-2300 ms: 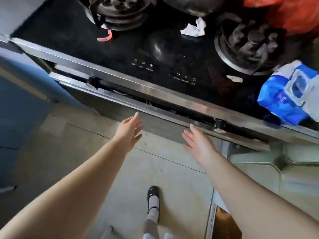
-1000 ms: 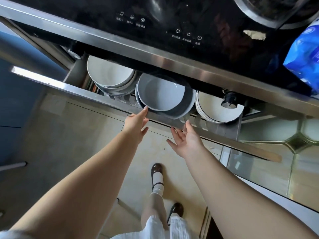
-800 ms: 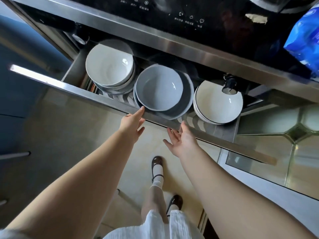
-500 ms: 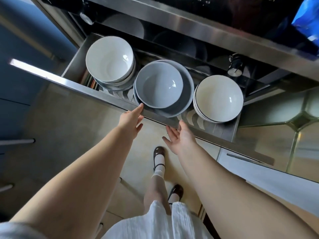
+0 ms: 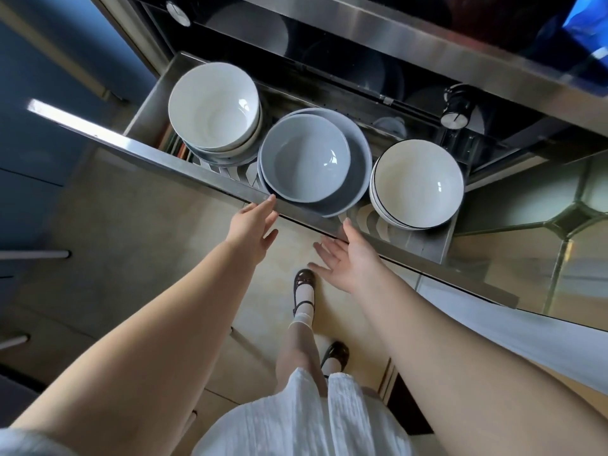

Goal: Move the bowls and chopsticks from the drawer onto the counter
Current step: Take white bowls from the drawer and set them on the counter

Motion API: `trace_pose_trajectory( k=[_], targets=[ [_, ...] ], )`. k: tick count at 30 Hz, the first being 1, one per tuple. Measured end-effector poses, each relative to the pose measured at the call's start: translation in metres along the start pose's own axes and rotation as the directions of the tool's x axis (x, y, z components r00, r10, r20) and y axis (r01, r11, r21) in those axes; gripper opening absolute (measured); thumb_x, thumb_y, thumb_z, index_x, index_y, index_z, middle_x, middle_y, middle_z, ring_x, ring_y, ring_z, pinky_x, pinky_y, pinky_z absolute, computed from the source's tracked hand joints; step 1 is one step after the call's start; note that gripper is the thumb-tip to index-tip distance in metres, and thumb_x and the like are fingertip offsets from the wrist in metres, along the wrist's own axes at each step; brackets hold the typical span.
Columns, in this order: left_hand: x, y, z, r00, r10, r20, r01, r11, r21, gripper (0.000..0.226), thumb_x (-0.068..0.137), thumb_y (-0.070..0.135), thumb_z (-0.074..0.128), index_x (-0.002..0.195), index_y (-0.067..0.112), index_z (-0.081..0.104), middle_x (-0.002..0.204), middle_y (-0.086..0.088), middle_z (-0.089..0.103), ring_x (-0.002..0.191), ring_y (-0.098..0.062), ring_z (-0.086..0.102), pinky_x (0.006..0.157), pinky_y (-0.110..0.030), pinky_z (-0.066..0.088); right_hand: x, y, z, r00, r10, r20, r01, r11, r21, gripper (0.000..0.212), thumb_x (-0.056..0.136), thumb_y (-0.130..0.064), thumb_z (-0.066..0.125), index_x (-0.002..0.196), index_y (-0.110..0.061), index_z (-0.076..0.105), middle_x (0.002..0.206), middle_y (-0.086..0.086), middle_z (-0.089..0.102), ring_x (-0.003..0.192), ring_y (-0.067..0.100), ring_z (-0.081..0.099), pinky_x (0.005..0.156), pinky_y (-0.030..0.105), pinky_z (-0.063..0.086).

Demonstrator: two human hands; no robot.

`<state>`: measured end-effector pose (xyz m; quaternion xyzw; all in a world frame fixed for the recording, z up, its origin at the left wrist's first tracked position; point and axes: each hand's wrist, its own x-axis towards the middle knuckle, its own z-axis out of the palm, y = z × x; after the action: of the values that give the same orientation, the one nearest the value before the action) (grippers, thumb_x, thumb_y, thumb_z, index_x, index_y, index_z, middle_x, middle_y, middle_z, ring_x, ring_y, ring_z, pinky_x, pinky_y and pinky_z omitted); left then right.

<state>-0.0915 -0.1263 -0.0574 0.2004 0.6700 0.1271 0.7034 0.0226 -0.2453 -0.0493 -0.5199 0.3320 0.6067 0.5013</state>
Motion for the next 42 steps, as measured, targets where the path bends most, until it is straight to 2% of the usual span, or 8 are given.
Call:
trace_pose_trajectory(
  k=[3, 8, 12, 18, 30, 34, 38, 42],
  targets=[
    [-0.021, -0.013, -0.006, 0.995, -0.059, 0.076, 0.059, 0.998, 0.002, 0.031, 0.087, 0.029, 0.071, 0.112, 0.017, 0.057, 0.111, 0.003, 0.066, 0.097, -0.007, 0.065, 0.092, -0.034, 0.047, -0.018, -0.011, -0.012, 0.993, 0.062, 0.098, -0.036, 0.968, -0.248, 0.079, 0.087, -0.058, 0.056, 0.145, -0.01, 0.034, 0.135, 0.008, 0.055, 0.123, 0.026, 0.054, 0.101, 0.055, 0.043],
    [-0.064, -0.02, 0.0, 0.969, -0.105, 0.222, 0.099, 0.994, 0.038, 0.015, 0.091, 0.023, 0.065, 0.104, 0.018, 0.059, 0.107, 0.001, 0.068, 0.097, -0.013, 0.068, 0.099, -0.038, 0.045, -0.06, -0.04, -0.031, 0.984, 0.01, 0.178, 0.056, 0.93, -0.362, 0.048, 0.092, -0.048, 0.053, 0.13, -0.019, 0.05, 0.123, 0.004, 0.063, 0.111, 0.019, 0.062, 0.096, 0.046, 0.048],
    [-0.089, 0.01, 0.033, 0.944, -0.062, 0.325, 0.037, 0.996, 0.083, 0.008, 0.092, 0.021, 0.064, 0.099, 0.019, 0.061, 0.098, 0.001, 0.069, 0.093, -0.015, 0.066, 0.099, -0.041, 0.046, -0.085, -0.065, -0.05, 0.972, -0.198, 0.127, 0.232, 0.898, -0.373, 0.038, 0.092, -0.036, 0.06, 0.126, -0.019, 0.056, 0.116, 0.003, 0.069, 0.104, 0.014, 0.065, 0.094, 0.04, 0.049],
    [-0.092, 0.05, 0.102, 0.922, -0.018, 0.387, -0.026, 0.994, 0.11, 0.031, 0.092, 0.019, 0.064, 0.121, 0.013, 0.059, 0.119, -0.005, 0.065, 0.117, -0.022, 0.06, 0.09, -0.04, 0.051, -0.106, -0.115, -0.087, 0.871, -0.49, -0.043, 0.408, 0.769, -0.491, 0.015, 0.09, -0.024, 0.065, 0.105, -0.025, 0.063, 0.121, 0.002, 0.065, 0.104, 0.014, 0.064, 0.097, 0.039, 0.05],
    [0.005, -0.027, 0.205, 0.987, -0.089, 0.133, 0.069, 0.987, 0.146, 0.07, 0.09, 0.018, 0.067, 0.15, 0.023, 0.031, 0.148, -0.009, 0.044, 0.137, -0.027, 0.042, 0.111, -0.054, 0.034, 0.007, -0.235, -0.139, 0.733, -0.674, 0.089, 0.497, 0.442, -0.747, 0.054, 0.092, -0.024, 0.062, 0.143, -0.022, 0.044, 0.142, -0.001, 0.052, 0.121, 0.009, 0.051, 0.105, 0.025, 0.037],
    [0.05, -0.06, 0.223, 0.995, -0.097, 0.03, 0.082, 0.947, 0.312, 0.069, 0.095, 0.026, 0.059, 0.152, 0.032, 0.021, 0.152, 0.001, 0.036, 0.135, -0.027, 0.041, 0.101, -0.048, 0.042, 0.061, -0.256, -0.155, 0.739, -0.651, 0.174, 0.444, 0.277, -0.852, 0.064, 0.092, -0.03, 0.061, 0.149, -0.024, 0.033, 0.152, -0.003, 0.04, 0.137, 0.015, 0.04, 0.108, 0.029, 0.032],
    [0.072, -0.087, 0.238, 0.999, -0.001, -0.05, 0.023, 0.897, 0.441, 0.038, 0.084, 0.026, 0.056, 0.118, 0.034, 0.044, 0.13, -0.007, 0.055, 0.09, -0.027, 0.055, 0.06, -0.032, 0.046, 0.093, -0.272, -0.164, 0.74, -0.638, 0.212, 0.361, 0.112, -0.926, 0.065, 0.093, -0.032, 0.057, 0.151, -0.026, 0.028, 0.154, -0.003, 0.037, 0.14, 0.019, 0.036, 0.109, 0.032, 0.03],
    [0.089, -0.1, 0.244, 0.992, 0.076, -0.098, -0.022, 0.888, 0.46, 0.066, 0.071, 0.026, 0.05, 0.134, 0.038, 0.033, 0.134, 0.004, 0.052, 0.108, -0.024, 0.057, 0.08, -0.039, 0.055, 0.114, -0.284, -0.157, 0.744, -0.61, 0.272, 0.345, 0.001, -0.939, 0.059, 0.097, -0.027, 0.051, 0.151, -0.024, 0.028, 0.154, 0.002, 0.038, 0.139, 0.024, 0.037, 0.108, 0.035, 0.032]
  ],
)
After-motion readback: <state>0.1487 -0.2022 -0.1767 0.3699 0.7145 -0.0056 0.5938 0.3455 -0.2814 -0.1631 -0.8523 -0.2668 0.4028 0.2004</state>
